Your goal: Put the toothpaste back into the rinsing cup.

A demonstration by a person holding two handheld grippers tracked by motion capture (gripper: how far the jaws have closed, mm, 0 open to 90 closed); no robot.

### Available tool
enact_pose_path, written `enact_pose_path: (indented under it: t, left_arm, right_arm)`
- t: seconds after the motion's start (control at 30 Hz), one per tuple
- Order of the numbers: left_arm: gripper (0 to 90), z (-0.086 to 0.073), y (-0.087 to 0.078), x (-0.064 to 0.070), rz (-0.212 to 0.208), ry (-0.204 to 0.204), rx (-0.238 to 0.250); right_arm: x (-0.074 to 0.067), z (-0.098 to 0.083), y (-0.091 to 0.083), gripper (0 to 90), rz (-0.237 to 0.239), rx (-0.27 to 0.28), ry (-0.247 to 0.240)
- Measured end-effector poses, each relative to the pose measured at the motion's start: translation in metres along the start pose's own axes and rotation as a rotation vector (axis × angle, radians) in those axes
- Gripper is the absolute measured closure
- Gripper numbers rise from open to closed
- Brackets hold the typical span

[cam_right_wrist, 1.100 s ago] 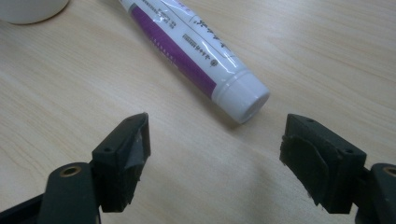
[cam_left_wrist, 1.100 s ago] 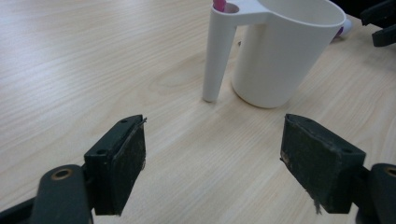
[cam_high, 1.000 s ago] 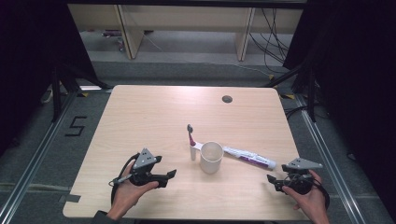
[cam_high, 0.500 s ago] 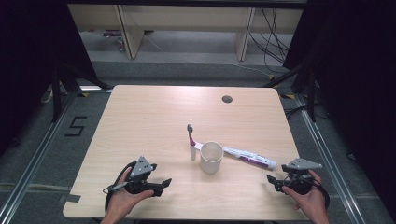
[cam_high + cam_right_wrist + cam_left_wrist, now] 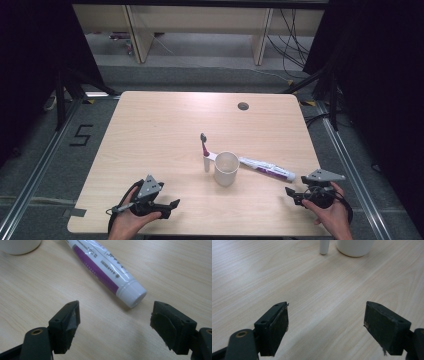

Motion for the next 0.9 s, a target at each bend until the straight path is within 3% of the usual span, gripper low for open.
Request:
enact_pose_path:
  t: [0.07, 0.1, 0.17, 0.23, 0.27, 0.37, 0.43, 0.47, 0.6, 0.73, 0.8, 0.9]
  left_arm:
    - [19.2, -0.001, 0.001, 0.001, 0.008, 0.016, -0.018]
    - [19.2, -0.001, 0.001, 0.003, 0.003, 0.027, -0.018]
    - [19.1, 0.000, 0.001, 0.001, 0.013, 0.043, -0.016]
    - [19.1, 0.001, 0.000, 0.003, 0.009, 0.035, -0.003]
    - [19.1, 0.000, 0.000, 0.003, 0.010, 0.034, -0.003]
    - [19.1, 0.000, -0.001, 0.001, 0.023, 0.042, -0.013]
    - [19.1, 0.000, -0.001, 0.001, 0.023, 0.035, 0.002]
    - [19.1, 0.000, -0.001, 0.001, 0.020, 0.040, -0.005]
    - [19.1, -0.001, -0.001, 0.001, 0.020, 0.040, -0.003]
    - [19.1, -0.002, 0.000, 0.001, 0.021, 0.039, -0.006]
    - [19.1, -0.002, 0.000, 0.000, 0.020, 0.038, -0.005]
    - [19.1, -0.002, -0.001, 0.000, 0.027, 0.042, -0.009]
  right_arm:
    - [-0.004, 0.003, -0.002, 23.6, 0.006, -0.002, 0.015]
    - [-0.001, 0.005, -0.002, 23.2, 0.008, 0.019, -0.043]
    - [-0.004, 0.007, -0.003, 23.0, 0.020, 0.011, -0.026]
    - [-0.009, 0.012, -0.006, 23.5, 0.023, -0.004, -0.004]
    - [-0.010, 0.018, -0.006, 24.0, 0.030, 0.015, -0.056]
    - [-0.013, 0.024, -0.008, 24.3, 0.047, -0.010, -0.064]
    - [-0.012, 0.030, -0.006, 25.9, 0.047, 0.006, -0.114]
    - [-0.013, 0.031, -0.006, 26.2, 0.053, -0.017, -0.112]
    - [-0.010, 0.043, 0.003, 26.6, 0.047, -0.057, -0.168]
    - [-0.009, 0.052, 0.011, 28.6, 0.055, -0.066, -0.202]
    - [-0.011, 0.058, 0.019, 29.0, 0.064, -0.097, -0.205]
    - [-0.011, 0.061, 0.027, 29.9, 0.065, -0.087, -0.223]
Point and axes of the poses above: each handheld gripper's, and its own axes: y roughly forward along the jaws, z roughly out of its top, x roughly to its right, the point moved 3 cm from there along y, roughly forward along the jaws, and after that the axes turned 8 degrees about x, right-handed, at the moved point
